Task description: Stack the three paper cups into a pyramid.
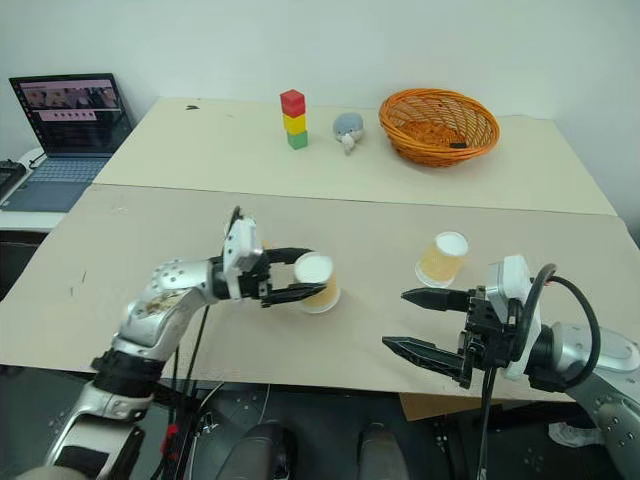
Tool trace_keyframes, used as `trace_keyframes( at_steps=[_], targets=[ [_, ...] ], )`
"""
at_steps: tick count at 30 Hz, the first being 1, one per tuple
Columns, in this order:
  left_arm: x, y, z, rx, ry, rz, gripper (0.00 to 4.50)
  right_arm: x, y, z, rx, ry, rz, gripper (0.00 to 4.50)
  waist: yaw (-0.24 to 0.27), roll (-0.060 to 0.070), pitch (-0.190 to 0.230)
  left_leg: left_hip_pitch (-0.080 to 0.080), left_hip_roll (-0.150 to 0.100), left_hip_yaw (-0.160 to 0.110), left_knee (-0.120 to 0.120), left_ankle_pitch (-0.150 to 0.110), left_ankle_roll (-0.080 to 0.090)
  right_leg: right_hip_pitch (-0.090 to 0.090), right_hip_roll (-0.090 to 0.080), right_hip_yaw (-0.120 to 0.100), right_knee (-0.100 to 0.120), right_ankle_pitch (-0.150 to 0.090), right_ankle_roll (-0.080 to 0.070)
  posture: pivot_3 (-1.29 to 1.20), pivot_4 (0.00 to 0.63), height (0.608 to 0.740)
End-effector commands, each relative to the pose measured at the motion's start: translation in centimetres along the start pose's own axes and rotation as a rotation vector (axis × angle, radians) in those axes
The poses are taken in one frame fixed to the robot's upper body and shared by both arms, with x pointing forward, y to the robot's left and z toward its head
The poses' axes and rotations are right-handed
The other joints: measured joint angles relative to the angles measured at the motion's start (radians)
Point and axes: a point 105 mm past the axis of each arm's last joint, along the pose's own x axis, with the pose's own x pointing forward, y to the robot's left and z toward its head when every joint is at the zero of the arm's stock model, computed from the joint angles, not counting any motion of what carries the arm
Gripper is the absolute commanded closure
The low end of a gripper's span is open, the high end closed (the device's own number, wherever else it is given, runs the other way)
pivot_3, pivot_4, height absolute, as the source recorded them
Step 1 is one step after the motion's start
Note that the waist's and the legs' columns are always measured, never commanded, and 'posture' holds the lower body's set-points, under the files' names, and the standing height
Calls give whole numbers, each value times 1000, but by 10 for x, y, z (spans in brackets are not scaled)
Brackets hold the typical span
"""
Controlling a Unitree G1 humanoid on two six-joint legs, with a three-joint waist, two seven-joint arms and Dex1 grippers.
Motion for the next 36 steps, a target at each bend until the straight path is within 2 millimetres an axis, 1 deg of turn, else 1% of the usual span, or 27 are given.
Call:
trace_keyframes(
  at_steps=[1,4,7,11,14,17,24,26,27,29,32,36],
  targets=[
    [29,-3,13,7,-38,-30,1483,0,2,6,-25,-14,8,0,-2,0,0,0,0,0,0,0,0,0,0,0,-1,0,0,0,150,681],
    [47,-4,7,9,-30,-33,1483,0,3,6,-26,-18,1,0,-10,0,0,0,0,0,0,0,1,0,0,0,-2,0,0,0,150,681],
    [54,-1,1,10,-23,-24,1483,0,4,6,-25,-21,-13,0,-11,0,0,0,0,0,0,0,0,0,1,0,-1,0,0,0,150,681],
    [55,5,-5,3,-15,-15,1483,-2,7,5,-23,-23,-23,0,-6,0,0,0,0,0,0,0,1,0,0,0,-1,1,0,0,150,681],
    [53,16,-17,33,32,14,1483,-3,6,5,-21,-27,-34,0,-4,0,0,0,0,0,0,0,1,0,0,0,-1,1,0,0,150,681],
    [55,24,-21,52,41,34,1483,-2,7,4,-17,-26,-34,0,-4,0,0,0,0,0,0,0,1,0,0,0,-2,1,0,0,150,681],
    [63,23,-24,35,30,15,1483,-3,6,4,-16,-26,-42,0,-4,0,0,-2,0,0,0,0,1,-1,0,0,-3,1,0,0,150,681],
    [63,21,-26,-3,26,4,886,-4,7,3,-13,-29,-48,0,-4,0,0,-2,0,0,0,0,1,-1,0,0,-3,1,0,0,150,681],
    [63,20,-25,-17,19,-2,750,-4,7,3,-12,-31,-50,0,-4,0,0,-2,0,0,0,0,1,-1,0,0,-3,1,0,0,150,681],
    [61,18,-24,2,19,-11,34,-5,7,3,-14,-29,-53,0,-5,0,0,-2,0,0,0,0,1,0,0,0,-3,1,0,0,150,681],
    [57,17,-17,21,-4,-10,34,-6,6,3,-14,-32,-59,0,-6,0,0,-1,0,0,0,0,1,0,0,0,-3,1,1,0,150,681],
    [52,22,-7,16,-26,33,34,-12,3,4,-20,-30,-79,0,-4,0,0,-1,0,-1,0,0,1,0,0,0,-3,1,1,0,150,681]
  ],
)
